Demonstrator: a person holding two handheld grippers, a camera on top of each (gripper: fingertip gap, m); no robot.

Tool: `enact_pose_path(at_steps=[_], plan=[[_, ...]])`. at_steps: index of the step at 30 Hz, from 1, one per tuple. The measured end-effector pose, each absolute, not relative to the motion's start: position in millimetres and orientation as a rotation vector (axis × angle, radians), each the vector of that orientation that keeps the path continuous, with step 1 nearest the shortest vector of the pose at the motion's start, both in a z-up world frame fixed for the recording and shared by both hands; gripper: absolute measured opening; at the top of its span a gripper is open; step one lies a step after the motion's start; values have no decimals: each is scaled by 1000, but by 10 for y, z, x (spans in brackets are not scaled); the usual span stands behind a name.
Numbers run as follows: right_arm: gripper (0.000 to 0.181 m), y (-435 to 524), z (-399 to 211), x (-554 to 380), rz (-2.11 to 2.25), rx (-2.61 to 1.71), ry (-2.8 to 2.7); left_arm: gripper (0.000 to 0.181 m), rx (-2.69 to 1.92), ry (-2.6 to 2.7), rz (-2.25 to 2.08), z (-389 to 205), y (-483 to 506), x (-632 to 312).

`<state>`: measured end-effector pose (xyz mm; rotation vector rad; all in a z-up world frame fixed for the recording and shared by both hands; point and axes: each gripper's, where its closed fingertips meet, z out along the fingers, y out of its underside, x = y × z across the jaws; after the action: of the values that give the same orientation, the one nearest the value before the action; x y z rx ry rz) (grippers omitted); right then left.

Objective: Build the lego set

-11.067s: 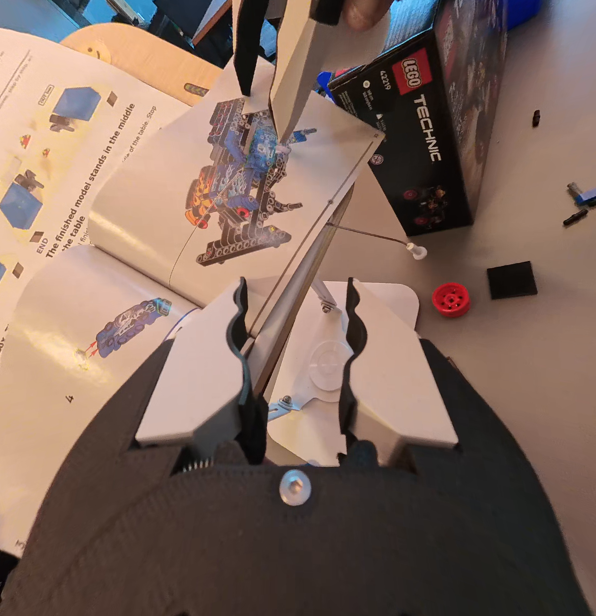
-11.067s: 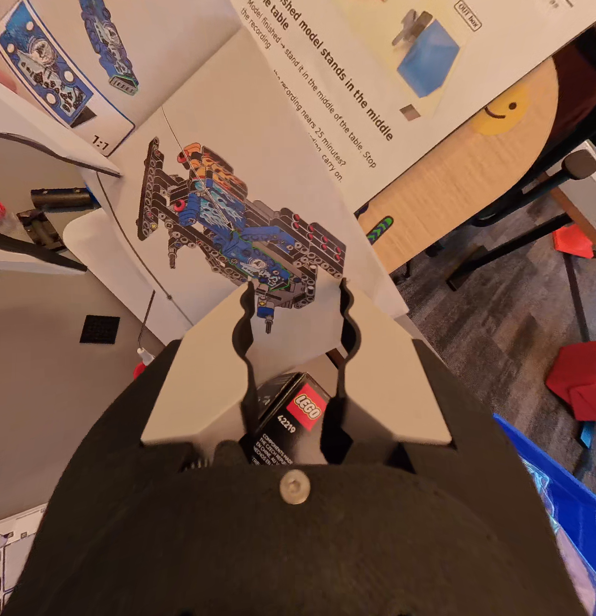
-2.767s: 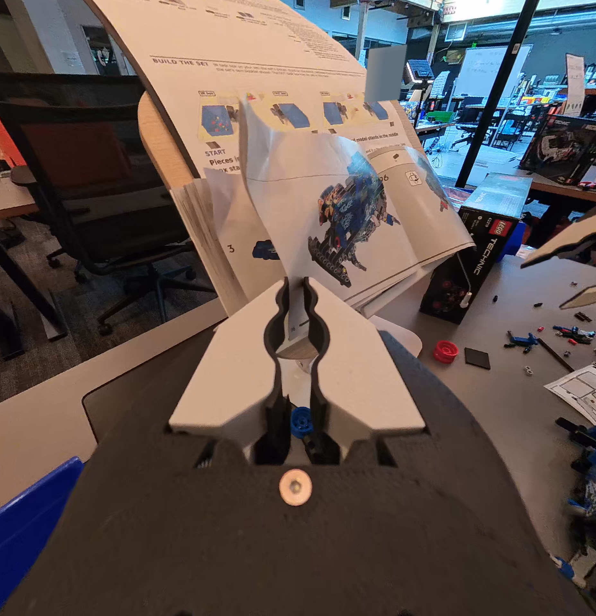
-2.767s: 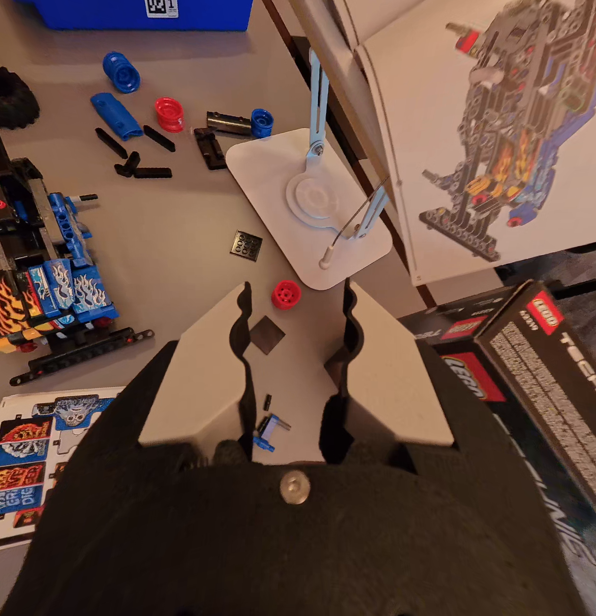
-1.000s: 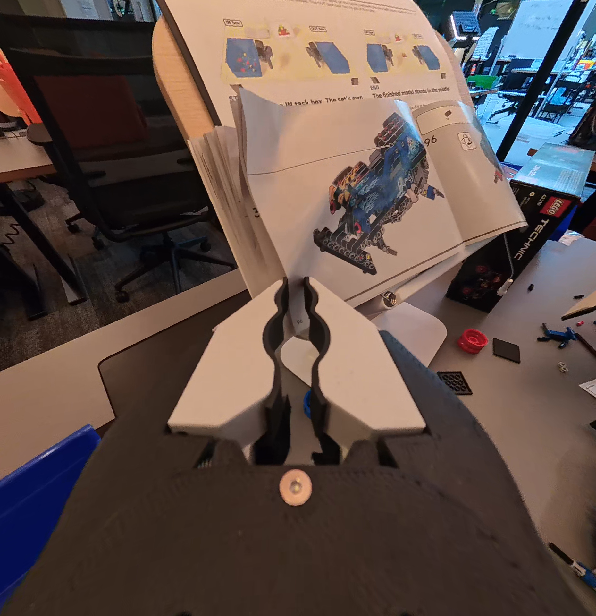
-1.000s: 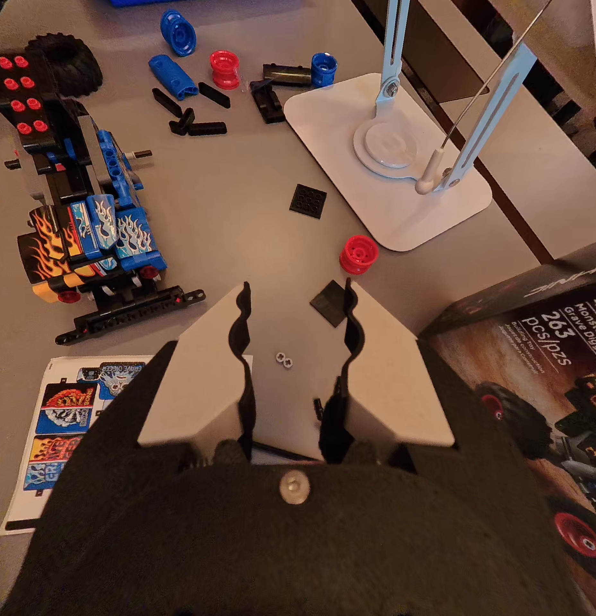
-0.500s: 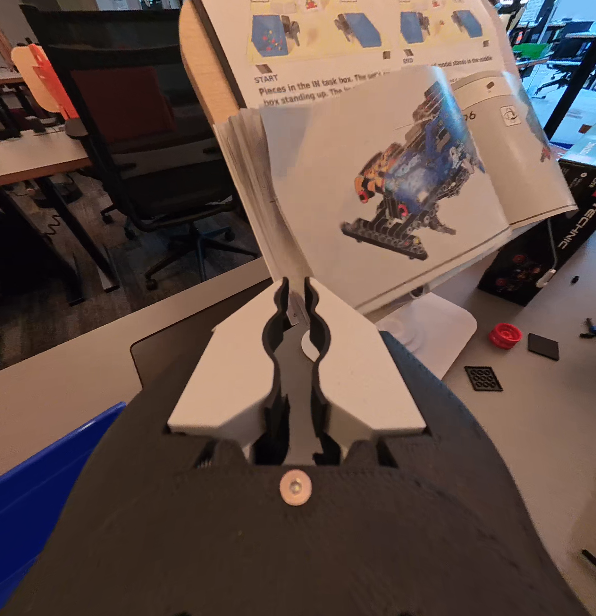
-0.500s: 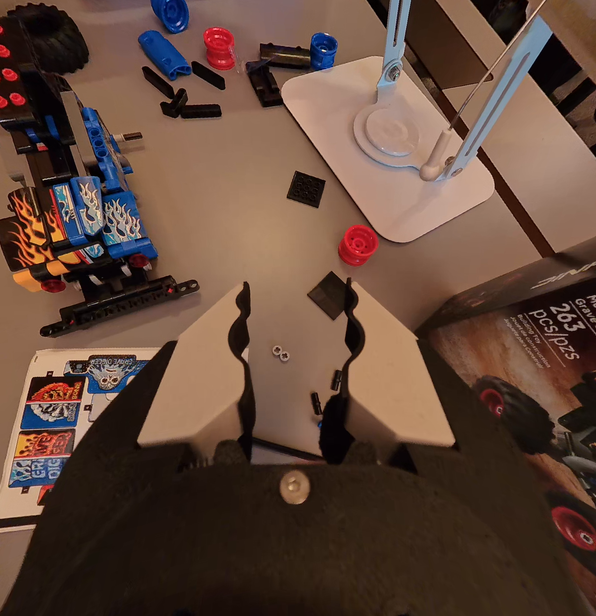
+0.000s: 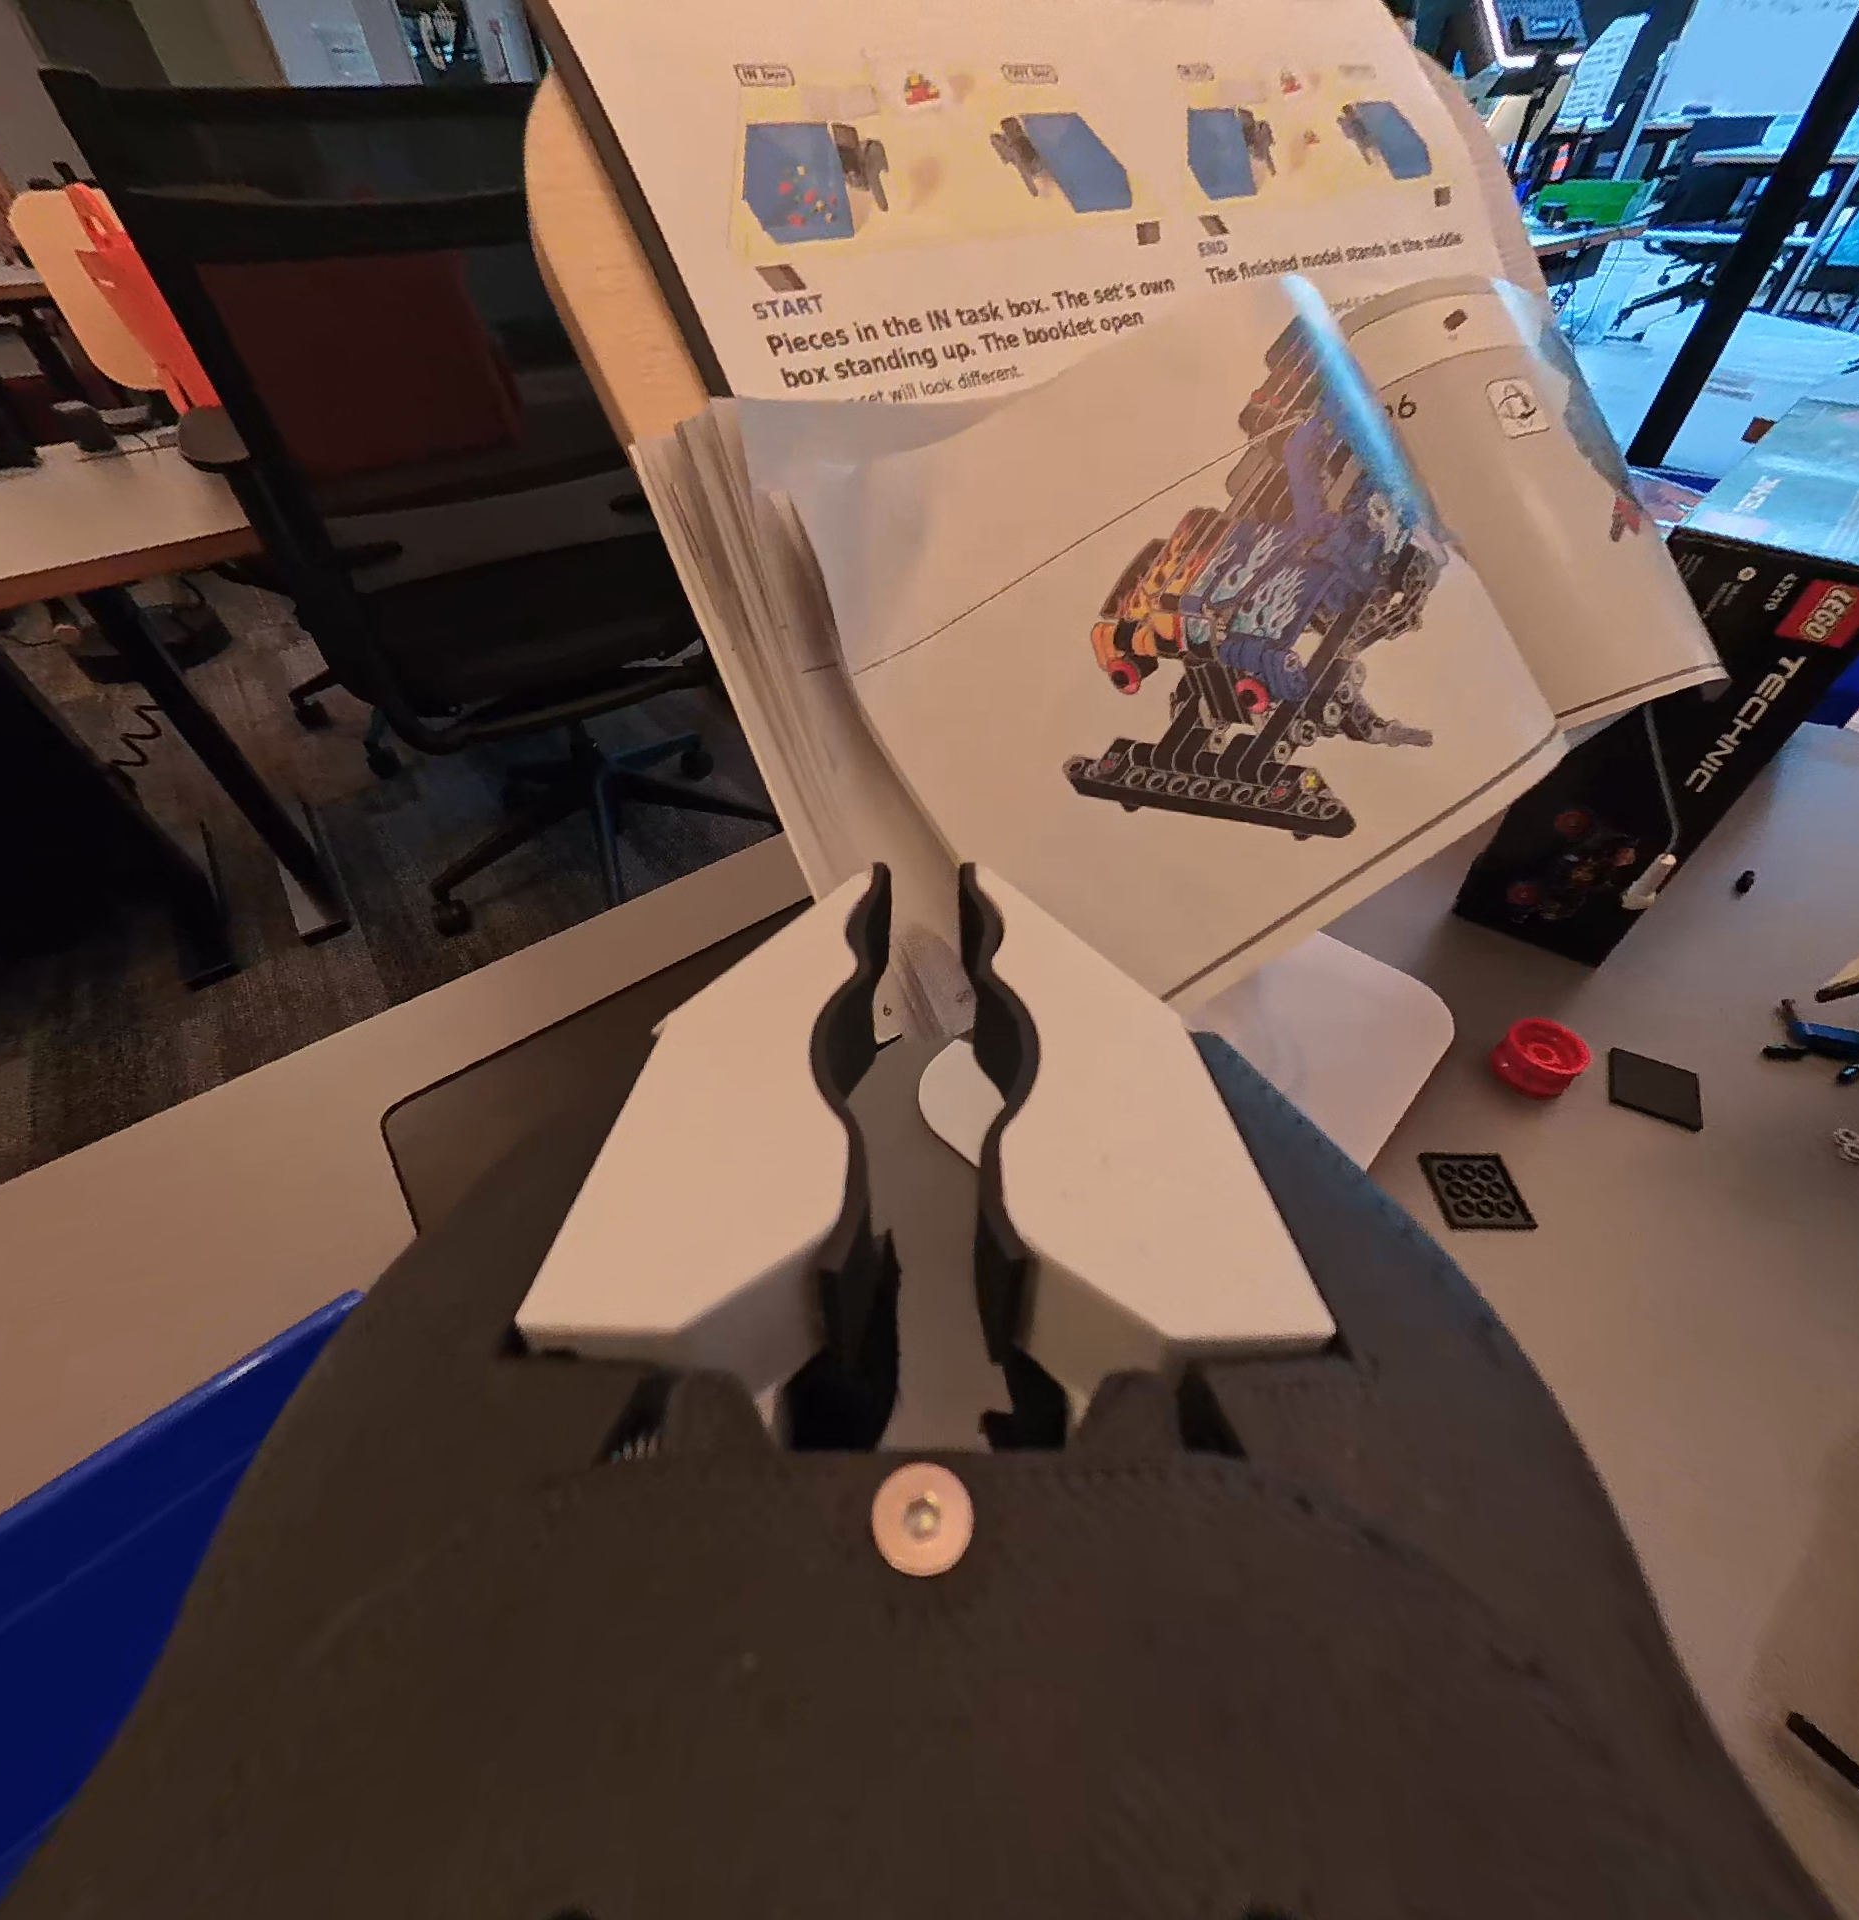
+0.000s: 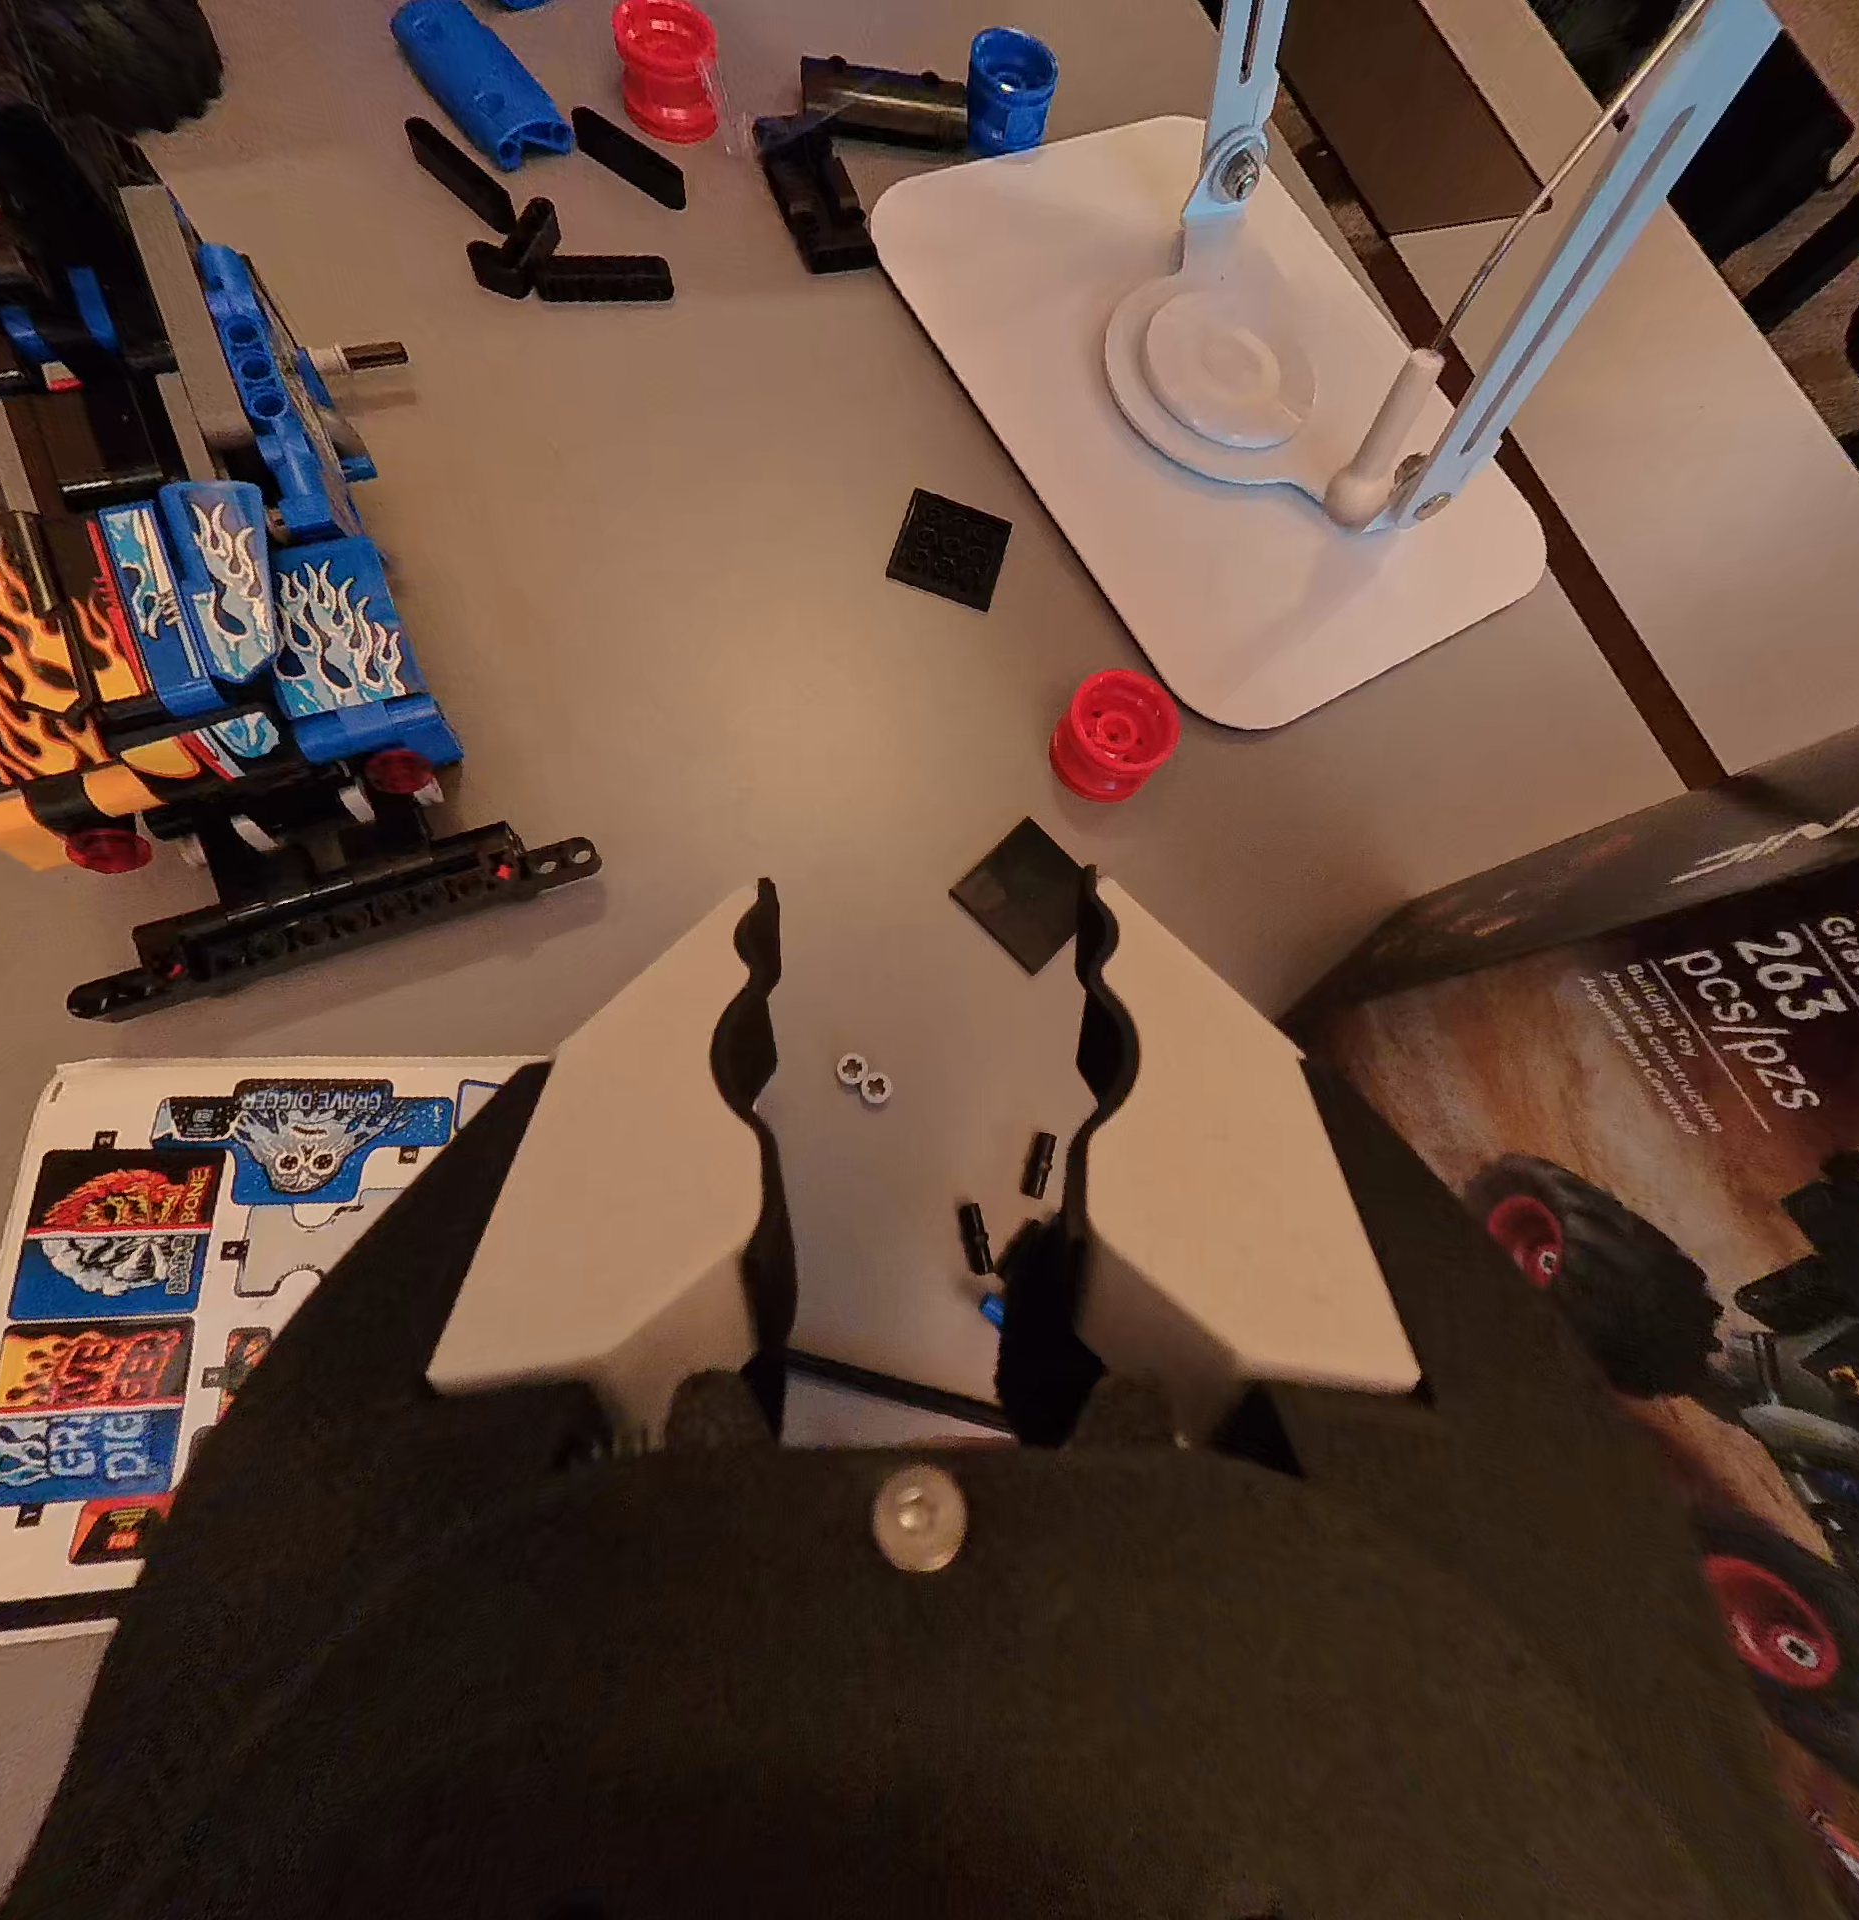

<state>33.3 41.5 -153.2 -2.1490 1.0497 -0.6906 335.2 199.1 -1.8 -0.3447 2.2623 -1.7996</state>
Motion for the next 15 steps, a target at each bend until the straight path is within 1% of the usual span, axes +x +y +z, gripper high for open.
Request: enact_pose_path(at_steps=[5, 10, 15], plan=[[57, 418, -1541, 332, -691, -2153, 1048, 15, -325, 2268, -1837, 22, 1990, 3301], [57, 414, -1553, 332, -692, -2157, 1048, 19, -336, 2301, -1786, -29, 2025, 3315], [57, 421, -1563, 334, -691, -2160, 1046, 19, -339, 2358, -1780, -66, 2095, 3277]])
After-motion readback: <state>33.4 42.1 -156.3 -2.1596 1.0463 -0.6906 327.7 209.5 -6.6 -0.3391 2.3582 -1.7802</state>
